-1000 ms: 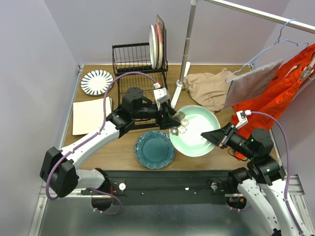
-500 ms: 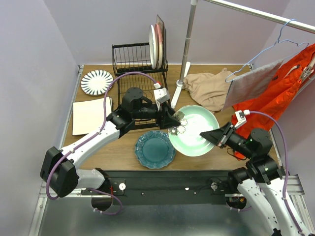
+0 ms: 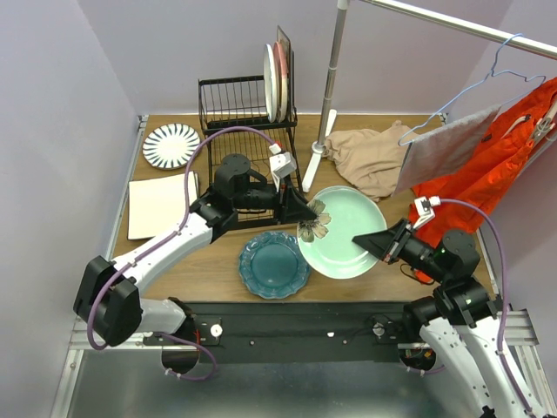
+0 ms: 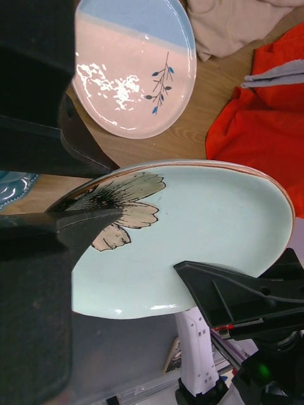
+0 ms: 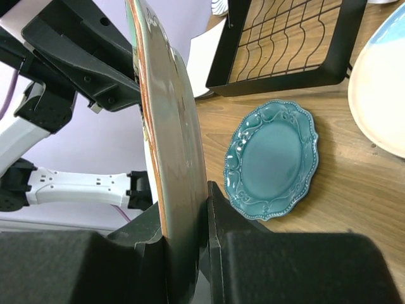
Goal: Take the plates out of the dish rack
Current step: Place the plate at the center of the board.
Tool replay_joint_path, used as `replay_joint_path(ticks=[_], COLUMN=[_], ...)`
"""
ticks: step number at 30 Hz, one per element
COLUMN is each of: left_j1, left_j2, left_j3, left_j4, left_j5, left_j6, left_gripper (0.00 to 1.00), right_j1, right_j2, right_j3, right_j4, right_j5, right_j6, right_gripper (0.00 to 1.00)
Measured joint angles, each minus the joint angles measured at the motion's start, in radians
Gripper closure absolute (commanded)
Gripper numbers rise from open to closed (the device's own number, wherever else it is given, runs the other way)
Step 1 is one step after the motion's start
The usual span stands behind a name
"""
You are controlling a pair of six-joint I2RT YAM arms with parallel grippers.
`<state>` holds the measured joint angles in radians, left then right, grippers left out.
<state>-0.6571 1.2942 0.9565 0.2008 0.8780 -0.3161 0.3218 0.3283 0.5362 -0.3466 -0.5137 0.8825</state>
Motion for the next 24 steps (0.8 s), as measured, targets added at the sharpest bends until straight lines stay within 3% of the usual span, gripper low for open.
replay_joint_path(ticks=[3,4,7,13,14,17,21,24], left_j1=[0.007,0.010,0.016,0.019,0.019,0.019,0.021,0.020], left_j2=[0.014,0.021,0.034,0.080,0.082,0.082,0.087,0.088], left_j3=[-0.011,-0.018,-0.039,-0.047,-0.051,-0.073,-0.099,-0.125], left_j4=[0.034,0.053,0.094,0.172,0.182,0.234,0.246,0.261], left_j5=[0.027,0.037,0.055,0.129,0.132,0.146,0.080,0.062], left_j6=[-0.027,-0.043,-0.079,-0.146,-0.156,-0.214,-0.369,-0.431], left_gripper=[0.73,0.70,0.65,0.64,0.65,0.98,1.00,1.00], right_j1=[0.000,0.000,0.000,-0.001,-0.001,-0.001,-0.001,0.000], right_j2=[-0.006,-0.008,-0.011,-0.009,-0.008,-0.008,-0.011,-0.010], right_j3=[-0.013,-0.020,-0.030,-0.031,-0.031,-0.031,-0.033,-0.041], right_j4=[0.006,0.010,0.012,0.008,0.008,0.009,0.015,0.005], right_j5=[-0.003,-0.005,-0.008,-0.019,-0.022,-0.032,-0.019,-0.021], right_j6=[-0.003,-0.004,-0.004,-0.013,-0.014,-0.019,-0.101,-0.099], right_gripper=[0.99,0.99,0.99,0.99,0.99,0.99,0.99,0.91])
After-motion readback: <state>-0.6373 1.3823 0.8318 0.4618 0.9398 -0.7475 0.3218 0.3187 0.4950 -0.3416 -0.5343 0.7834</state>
